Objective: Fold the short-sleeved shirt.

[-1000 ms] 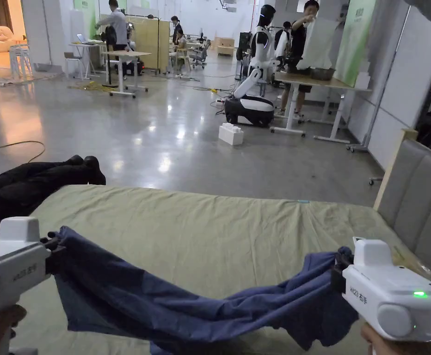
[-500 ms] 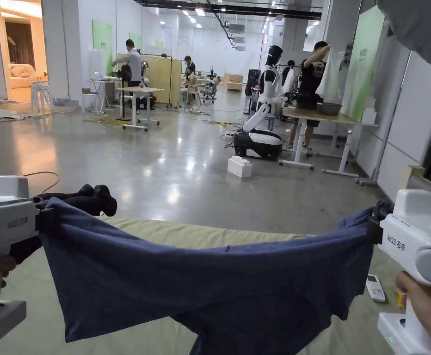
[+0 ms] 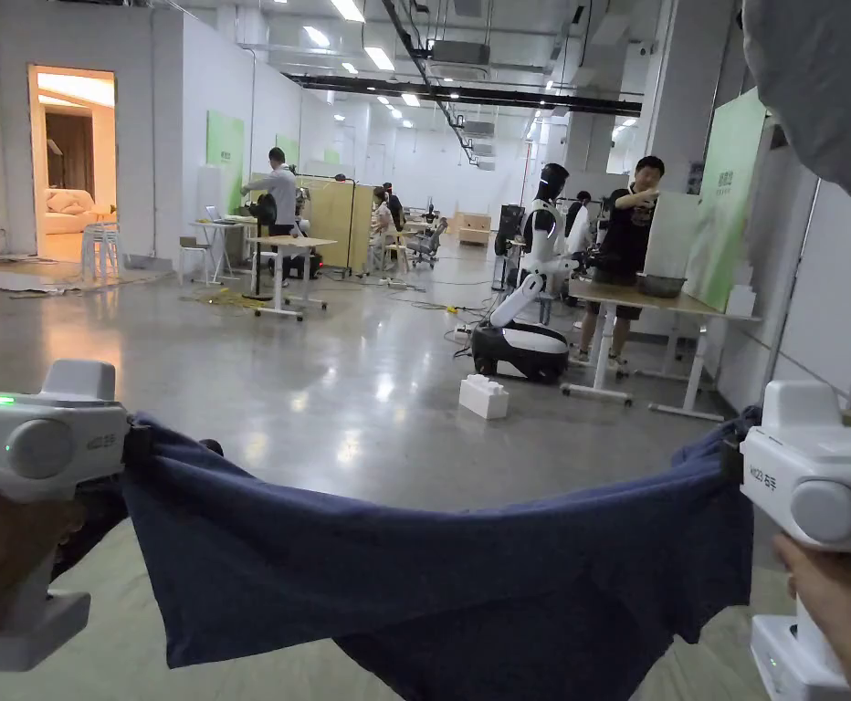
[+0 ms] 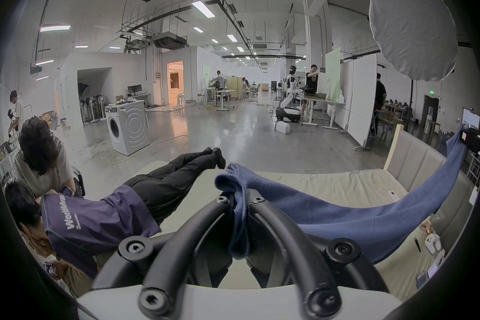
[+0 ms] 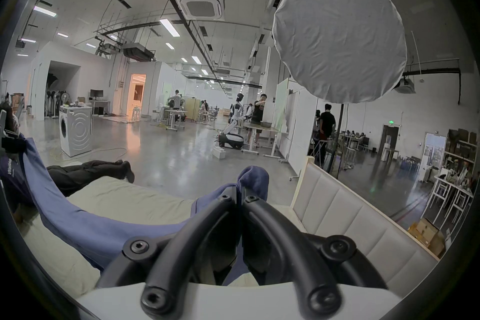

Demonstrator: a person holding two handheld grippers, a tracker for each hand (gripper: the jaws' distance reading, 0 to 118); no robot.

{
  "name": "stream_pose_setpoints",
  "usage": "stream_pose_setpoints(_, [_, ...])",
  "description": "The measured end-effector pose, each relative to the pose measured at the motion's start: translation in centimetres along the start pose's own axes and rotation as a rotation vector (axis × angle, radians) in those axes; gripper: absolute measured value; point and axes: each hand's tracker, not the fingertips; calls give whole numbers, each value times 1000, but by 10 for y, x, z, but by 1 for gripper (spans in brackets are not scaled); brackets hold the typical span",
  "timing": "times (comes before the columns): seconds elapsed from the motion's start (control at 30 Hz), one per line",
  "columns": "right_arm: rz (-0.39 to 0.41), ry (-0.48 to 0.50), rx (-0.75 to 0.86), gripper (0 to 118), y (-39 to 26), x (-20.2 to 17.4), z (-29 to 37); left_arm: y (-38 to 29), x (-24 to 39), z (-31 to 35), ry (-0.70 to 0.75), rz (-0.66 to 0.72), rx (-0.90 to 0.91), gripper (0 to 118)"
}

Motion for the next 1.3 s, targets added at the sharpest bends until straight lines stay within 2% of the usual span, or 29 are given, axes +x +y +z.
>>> stream_pose_setpoints(0.07, [-4,-7,18,3,9,0,-13,9,3,-8,1,41,-26,9])
stream_pose_setpoints(0.17, [2,-24,41,3,18,0,-26,19,5,-18,13,26,-10,8])
stream_pose_setpoints(0.2, [3,-25,43,3,19,0,-30,26,5,-21,37,-36,79,8])
stream_pose_setpoints(0.4, [24,-20,34,3,-5,-1,-33,-3,9,-29,11,-23,33,8])
stream_pose_setpoints(0.6, [20,24,-100,3,-82,-8,-8,-85,11,-20,-43,-6,-90,8])
stream_pose_setpoints(0.77, [38,46,-191,3,-152,-16,40,-172,6,10,-86,-2,-214,8])
stream_pose_setpoints(0.8, [72,50,-184,3,-161,-18,51,-186,4,16,-99,0,-249,8])
stream_pose_setpoints(0.83, [34,66,-262,3,-179,-18,65,-202,-4,18,-100,5,-260,8])
stream_pose_setpoints(0.9, [110,58,-237,3,-196,-19,87,-225,-10,34,-106,6,-278,8])
stream_pose_setpoints(0.93, [61,62,-292,3,-211,-19,103,-239,-13,46,-105,10,-283,8])
stream_pose_setpoints(0.97, [81,58,-284,3,-218,-19,114,-250,-15,56,-109,14,-294,8])
stream_pose_setpoints(1.0, [65,67,-339,3,-230,-18,125,-260,-18,66,-114,21,-307,8])
stream_pose_setpoints(1.3, [79,81,-492,3,-307,-24,193,-349,-35,119,-106,102,-483,8])
